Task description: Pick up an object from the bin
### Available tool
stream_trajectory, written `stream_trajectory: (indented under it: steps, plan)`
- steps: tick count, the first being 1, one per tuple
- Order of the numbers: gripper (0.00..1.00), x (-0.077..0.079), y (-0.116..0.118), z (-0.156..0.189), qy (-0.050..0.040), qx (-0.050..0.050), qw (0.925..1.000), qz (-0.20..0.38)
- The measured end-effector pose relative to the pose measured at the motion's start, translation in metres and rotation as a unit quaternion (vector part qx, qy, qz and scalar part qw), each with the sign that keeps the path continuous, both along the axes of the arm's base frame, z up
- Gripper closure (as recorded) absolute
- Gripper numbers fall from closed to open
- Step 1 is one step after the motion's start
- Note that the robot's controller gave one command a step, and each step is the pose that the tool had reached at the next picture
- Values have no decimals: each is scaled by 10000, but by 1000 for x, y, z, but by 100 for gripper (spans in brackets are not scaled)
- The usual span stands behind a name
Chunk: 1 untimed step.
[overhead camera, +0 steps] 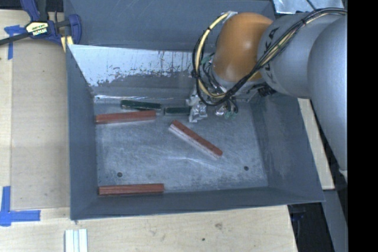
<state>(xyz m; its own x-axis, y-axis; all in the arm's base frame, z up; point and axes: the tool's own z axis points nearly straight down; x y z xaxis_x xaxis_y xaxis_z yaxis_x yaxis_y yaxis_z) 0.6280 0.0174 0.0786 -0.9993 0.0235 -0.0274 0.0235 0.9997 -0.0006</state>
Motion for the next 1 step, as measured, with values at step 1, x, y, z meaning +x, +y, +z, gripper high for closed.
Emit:
stream_trajectory:
  steps: [1]
  plan:
    - [100, 0, 0, 0, 0, 0, 10000, 1]
